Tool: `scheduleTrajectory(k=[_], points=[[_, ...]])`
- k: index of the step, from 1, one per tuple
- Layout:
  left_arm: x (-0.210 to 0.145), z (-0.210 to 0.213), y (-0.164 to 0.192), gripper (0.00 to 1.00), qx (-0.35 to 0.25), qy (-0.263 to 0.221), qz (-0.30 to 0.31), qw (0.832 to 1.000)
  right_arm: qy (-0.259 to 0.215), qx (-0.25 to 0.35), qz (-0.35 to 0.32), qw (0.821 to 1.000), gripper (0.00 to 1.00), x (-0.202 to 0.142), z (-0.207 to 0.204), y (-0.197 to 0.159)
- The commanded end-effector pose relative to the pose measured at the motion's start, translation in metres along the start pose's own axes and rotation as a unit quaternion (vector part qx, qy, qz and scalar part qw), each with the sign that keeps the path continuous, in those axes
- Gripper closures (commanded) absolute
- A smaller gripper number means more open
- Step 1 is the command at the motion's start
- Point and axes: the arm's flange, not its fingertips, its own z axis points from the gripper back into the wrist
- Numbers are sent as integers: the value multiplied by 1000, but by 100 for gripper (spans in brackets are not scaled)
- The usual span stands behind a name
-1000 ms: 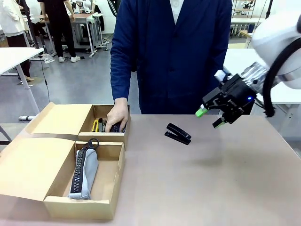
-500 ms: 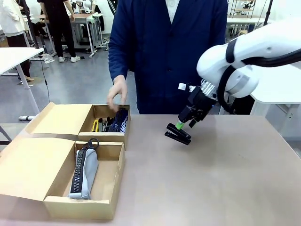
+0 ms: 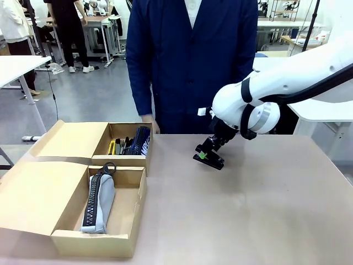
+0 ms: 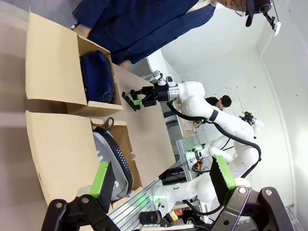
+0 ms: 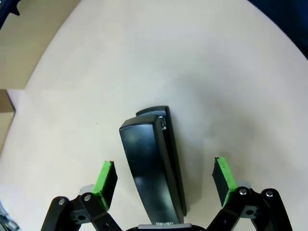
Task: Place items inside the box.
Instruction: Pick up a Pencil pouch or Stapler and place it inside the Mailer Box closest to the robot.
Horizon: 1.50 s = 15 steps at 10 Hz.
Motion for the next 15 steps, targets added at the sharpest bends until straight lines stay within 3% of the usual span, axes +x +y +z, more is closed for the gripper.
scheduleTrajectory(k=[1,5,6,7,8,9,10,15], points=[[0,0,-2,0,-11,-7,-10,1000,-1,-18,14,1000,0,-1,0,-1],[0,0,-2,0,-11,-7,-10,1000,17,-9,16,1000,0,-3,1,0],[0,0,-2,0,-11,-7,-10,1000,28,-1,22,999,60,-4,0,2],[0,0,-2,0,-11,-7,-10,1000,31,0,21,999,60,-4,1,3],[0,0,-2,0,-11,-7,-10,1000,33,-1,21,999,100,-4,0,3],[0,0,-2,0,-11,-7,-10,1000,35,-1,21,999,65,-4,0,2],[0,0,-2,0,-11,-7,-10,1000,38,1,22,999,100,-4,0,3],[0,0,-2,0,-11,-7,-10,1000,49,10,20,999,100,-5,1,4]])
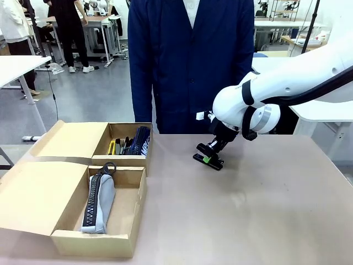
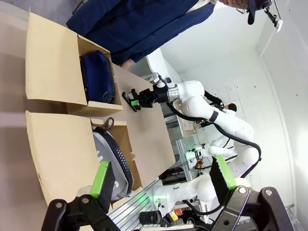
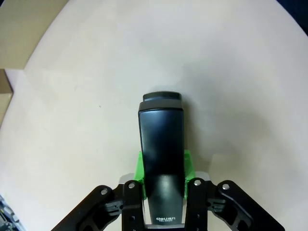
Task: Place items inside the box.
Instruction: Pick up a Pencil pouch or Stapler and place it inside the Mailer Box closest to the robot.
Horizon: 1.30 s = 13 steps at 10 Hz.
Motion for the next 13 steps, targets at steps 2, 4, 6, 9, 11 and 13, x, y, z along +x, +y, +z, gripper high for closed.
scheduleTrajectory(k=[2,4,6,9,11,13], points=[[0,0,-2,0,-11,-7,-10,1000,18,3,-3,1000,100,-1,2,1],[0,0,-2,0,-11,-7,-10,1000,7,7,-24,1000,100,-7,29,12],[0,0,-2,0,-11,-7,-10,1000,-2,40,-45,998,100,-28,92,56],[0,0,-2,0,-11,-7,-10,1000,16,108,-111,988,100,-70,137,121],[0,0,-2,0,-11,-7,-10,1000,35,122,-120,985,100,-88,140,156],[0,0,-2,0,-11,-7,-10,1000,37,143,-96,984,100,-104,149,167]])
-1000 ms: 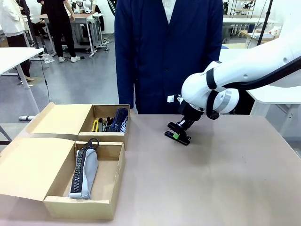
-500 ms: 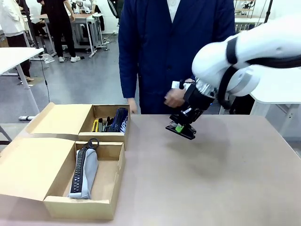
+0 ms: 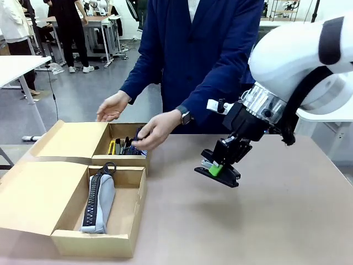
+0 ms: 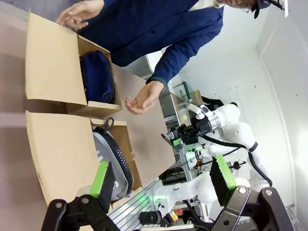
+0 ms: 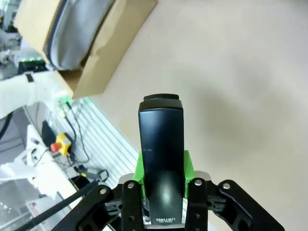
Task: Place items inside the box.
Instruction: Pick up a Pencil pouch or Stapler and place it inside the Mailer Box closest to the robot.
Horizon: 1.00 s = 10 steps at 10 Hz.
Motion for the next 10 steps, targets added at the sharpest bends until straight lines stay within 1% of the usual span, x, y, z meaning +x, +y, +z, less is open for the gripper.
scheduleTrajectory(k=[1,2,5,6,7,10], points=[[0,0,-1,0,-11,-7,-10,1000,-32,19,-38,999,100,-4,12,-12],[0,0,-1,0,-11,-7,-10,1000,0,0,0,1000,100,0,0,0],[0,0,-1,0,-11,-7,-10,1000,0,0,0,1000,100,0,0,0],[0,0,-1,0,-11,-7,-10,1000,1,3,-4,1000,67,-4,0,-4],[0,0,-1,0,-11,-7,-10,1000,-15,22,20,999,67,-3,-6,0],[0,0,-1,0,-11,-7,-10,1000,-30,26,-37,999,67,-6,-9,9]])
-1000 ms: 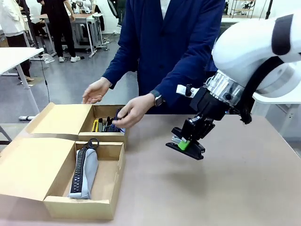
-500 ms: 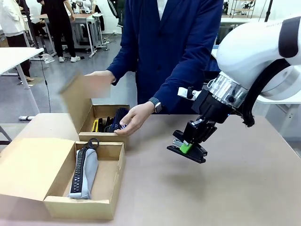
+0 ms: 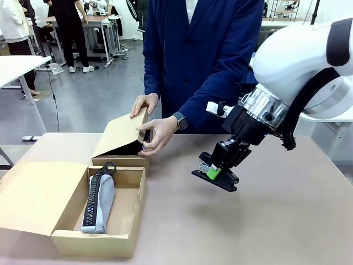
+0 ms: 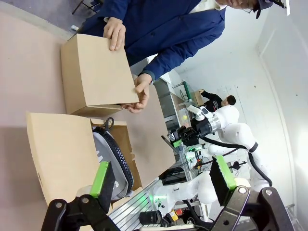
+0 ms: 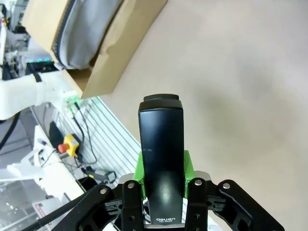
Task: Place items inside the box.
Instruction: Pick up a Pencil pouch or Stapler and place it inside the Mailer Box closest to the robot.
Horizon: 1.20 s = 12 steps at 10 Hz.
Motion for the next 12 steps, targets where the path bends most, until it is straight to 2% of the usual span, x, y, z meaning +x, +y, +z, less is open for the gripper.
scheduleTrajectory(k=[1,12], points=[[0,0,-1,0,-11,-7,-10,1000,-24,-3,-46,999,67,-4,-6,8],[0,0,-1,0,-11,-7,-10,1000,-21,-17,-50,998,67,2,-11,18]])
